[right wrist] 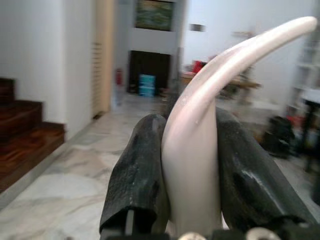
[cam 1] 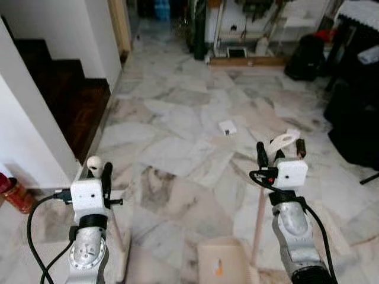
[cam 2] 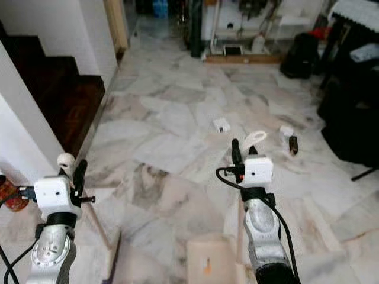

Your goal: Sweep floor

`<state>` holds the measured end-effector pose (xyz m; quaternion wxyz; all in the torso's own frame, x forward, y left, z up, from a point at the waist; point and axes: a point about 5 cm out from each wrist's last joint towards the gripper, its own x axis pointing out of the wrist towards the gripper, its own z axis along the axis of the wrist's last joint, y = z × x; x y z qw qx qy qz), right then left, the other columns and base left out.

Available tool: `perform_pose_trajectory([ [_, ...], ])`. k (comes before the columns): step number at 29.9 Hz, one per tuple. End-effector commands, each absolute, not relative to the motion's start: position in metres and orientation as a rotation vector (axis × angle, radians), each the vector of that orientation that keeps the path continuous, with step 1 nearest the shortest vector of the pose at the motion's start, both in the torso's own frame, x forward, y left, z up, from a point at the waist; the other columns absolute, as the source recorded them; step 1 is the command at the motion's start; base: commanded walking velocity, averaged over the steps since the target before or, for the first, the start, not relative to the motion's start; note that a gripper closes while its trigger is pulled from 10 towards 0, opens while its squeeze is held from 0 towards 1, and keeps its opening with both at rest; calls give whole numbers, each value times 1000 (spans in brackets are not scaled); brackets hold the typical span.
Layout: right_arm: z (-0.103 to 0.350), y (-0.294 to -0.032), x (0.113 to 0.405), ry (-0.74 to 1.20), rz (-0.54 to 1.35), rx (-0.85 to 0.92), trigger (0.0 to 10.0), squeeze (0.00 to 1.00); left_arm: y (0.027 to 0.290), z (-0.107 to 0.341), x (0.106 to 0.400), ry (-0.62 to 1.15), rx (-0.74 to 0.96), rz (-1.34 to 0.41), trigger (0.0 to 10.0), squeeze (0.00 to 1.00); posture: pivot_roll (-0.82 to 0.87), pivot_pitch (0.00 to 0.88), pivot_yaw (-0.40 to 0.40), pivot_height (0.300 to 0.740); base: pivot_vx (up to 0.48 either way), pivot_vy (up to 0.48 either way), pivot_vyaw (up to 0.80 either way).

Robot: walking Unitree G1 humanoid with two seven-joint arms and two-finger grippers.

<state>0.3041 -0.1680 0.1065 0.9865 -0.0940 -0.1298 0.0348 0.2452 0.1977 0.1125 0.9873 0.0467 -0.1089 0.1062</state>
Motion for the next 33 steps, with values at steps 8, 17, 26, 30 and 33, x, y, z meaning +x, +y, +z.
perform_pose_trajectory([
  [8,116,-153,308,-304,99,-164,10000,0,195,120,248,-263,103,199,10000,0,57,0,13,740,0,0,0],
  [17,115,-152,308,-303,91,-134,10000,0,203,118,248,-248,94,221,10000,0,49,0,38,740,196,0,0],
  [26,125,-158,306,-342,76,-129,10000,0,203,118,251,-247,70,215,10000,0,15,0,42,740,445,0,0],
  [30,124,-166,309,-305,-6,4,10000,0,195,113,251,-237,56,192,10000,0,9,0,34,740,480,0,0],
  [33,125,-161,311,-304,-1,16,10000,0,192,114,252,-243,49,188,10000,0,18,0,27,740,480,0,0],
])
